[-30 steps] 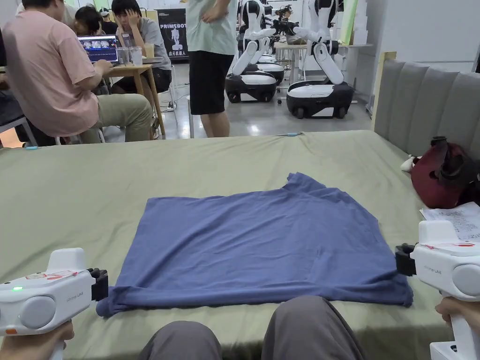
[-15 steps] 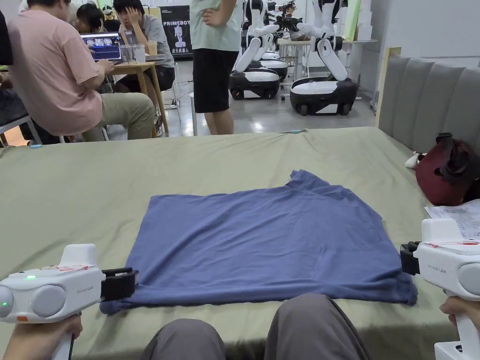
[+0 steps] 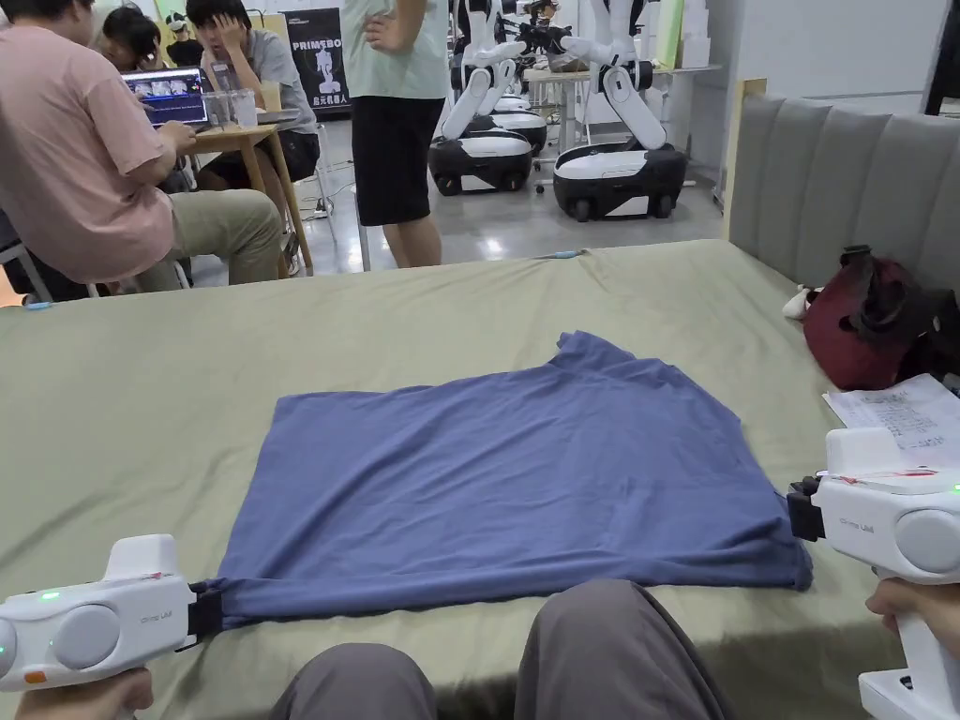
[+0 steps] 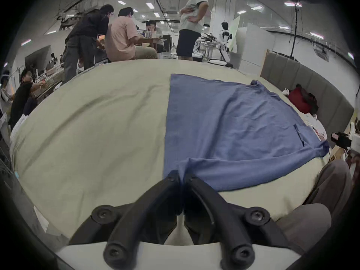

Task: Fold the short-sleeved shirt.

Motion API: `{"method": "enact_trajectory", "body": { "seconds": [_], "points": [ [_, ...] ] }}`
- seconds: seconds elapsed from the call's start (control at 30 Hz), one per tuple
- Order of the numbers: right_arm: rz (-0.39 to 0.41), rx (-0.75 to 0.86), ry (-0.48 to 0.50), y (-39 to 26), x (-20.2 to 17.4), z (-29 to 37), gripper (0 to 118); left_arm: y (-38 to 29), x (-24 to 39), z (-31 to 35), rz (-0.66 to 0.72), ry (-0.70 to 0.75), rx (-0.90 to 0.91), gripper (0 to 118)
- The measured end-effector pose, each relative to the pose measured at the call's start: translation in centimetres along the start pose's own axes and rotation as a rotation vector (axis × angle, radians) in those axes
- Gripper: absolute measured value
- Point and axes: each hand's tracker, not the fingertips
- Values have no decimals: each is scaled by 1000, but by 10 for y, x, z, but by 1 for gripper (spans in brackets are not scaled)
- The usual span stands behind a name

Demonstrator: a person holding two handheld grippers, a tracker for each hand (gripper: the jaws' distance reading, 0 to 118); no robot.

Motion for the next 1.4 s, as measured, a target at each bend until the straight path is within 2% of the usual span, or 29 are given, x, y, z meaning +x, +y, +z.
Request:
{"method": "enact_trajectory", "body": {
  "seconds": [0.03,0.1,0.13,0.17,0.23,0.33,0.37,0.4,0.43,0.47,0.53,0.63,0.77,0.93,1.03,1.13,1.3,1.4],
  "points": [
    [-3,15,-4,0,0,0,8,3,0,1,0,-2,2,2],
    [12,10,-10,-1,-1,-4,85,6,2,3,-17,-3,14,2],
    [29,-17,-12,-2,-2,-7,115,9,9,11,-28,-2,18,2],
    [34,-16,-11,-5,-4,-7,118,10,10,12,-35,-2,21,2],
    [49,-30,13,-8,-7,-7,99,12,12,16,-39,-1,29,2],
    [82,-184,-26,-18,-7,-24,72,13,14,18,-32,-4,31,2],
    [98,-246,-28,-22,-7,-29,46,13,15,19,-30,-2,28,2],
    [109,-294,-9,-25,-6,-33,11,13,15,21,-30,-3,23,2],
    [112,-326,37,-27,-6,-39,2,13,14,21,-32,-5,16,2],
    [98,-284,53,-28,-6,-37,2,14,14,20,-33,-7,12,2],
    [87,-238,24,-20,-5,-31,2,20,11,21,-33,-13,11,2],
    [37,-158,51,7,1,-31,2,41,12,23,-13,-30,29,2],
    [72,-99,24,58,-3,-42,2,83,14,21,3,-50,85,2],
    [43,-40,1,122,-8,-90,2,140,12,-10,-23,-28,117,2],
    [30,-47,5,143,-11,-134,2,157,9,-45,-16,-14,91,2],
    [35,-142,1,149,-15,-182,2,163,4,-88,-5,-2,31,2],
    [17,-227,-25,136,-14,-239,2,157,9,-143,-63,28,-60,2],
    [7,-246,-30,125,-12,-255,2,154,5,-161,-44,28,-70,2]
  ]
}}
